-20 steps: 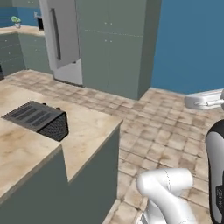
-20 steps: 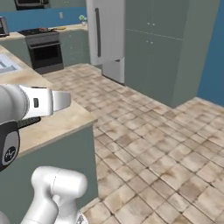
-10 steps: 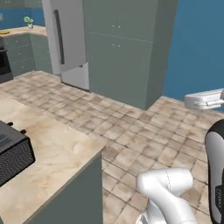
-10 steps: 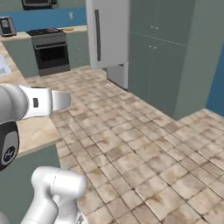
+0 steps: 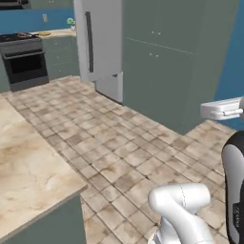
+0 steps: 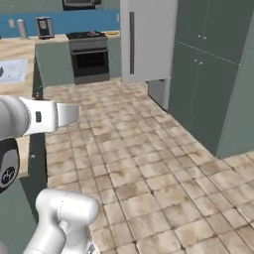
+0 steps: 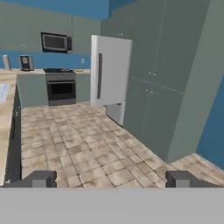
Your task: Place the cold items (lemon and cucumber) from the fridge in one tupperware on the dining counter. Place the warm items (kebab skewer and hot dog) in the stove area in another tupperware.
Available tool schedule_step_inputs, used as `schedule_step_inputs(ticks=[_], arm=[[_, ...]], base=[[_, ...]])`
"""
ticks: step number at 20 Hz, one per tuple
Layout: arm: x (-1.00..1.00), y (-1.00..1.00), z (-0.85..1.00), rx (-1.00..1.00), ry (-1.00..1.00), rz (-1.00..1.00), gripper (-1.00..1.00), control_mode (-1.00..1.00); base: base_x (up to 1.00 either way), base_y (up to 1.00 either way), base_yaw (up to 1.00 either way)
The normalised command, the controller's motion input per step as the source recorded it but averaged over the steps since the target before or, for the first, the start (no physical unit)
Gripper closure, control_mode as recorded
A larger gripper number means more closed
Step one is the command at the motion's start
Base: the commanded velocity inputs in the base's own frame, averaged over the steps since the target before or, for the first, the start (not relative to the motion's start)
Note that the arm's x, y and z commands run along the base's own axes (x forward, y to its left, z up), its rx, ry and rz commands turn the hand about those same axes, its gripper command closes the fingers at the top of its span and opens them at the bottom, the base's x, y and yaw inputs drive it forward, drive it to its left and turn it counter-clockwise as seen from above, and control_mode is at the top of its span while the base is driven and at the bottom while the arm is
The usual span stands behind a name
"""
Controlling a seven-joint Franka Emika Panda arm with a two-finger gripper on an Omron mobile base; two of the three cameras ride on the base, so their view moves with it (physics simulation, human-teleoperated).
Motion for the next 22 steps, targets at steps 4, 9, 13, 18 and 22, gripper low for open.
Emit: schedule_step_inputs(ticks=[4,9,13,18,22], arm=[[0.00,0.00,0.00,0.00,0.00,0.00,-1.00,1.00],[0.00,0.00,0.00,0.00,0.00,0.00,-1.00,1.00],[0.00,0.00,0.00,0.00,0.00,0.00,-1.00,1.00],[0.00,0.00,0.00,0.00,0.00,0.00,-1.00,1.00],[0.00,0.00,0.00,0.00,0.00,0.00,-1.00,1.00]], base=[[0.76,-0.75,0.51],[0.79,-0.63,0.59],[0.83,-0.65,0.58],[0.98,-0.82,0.25],[1.00,-0.60,0.00]])
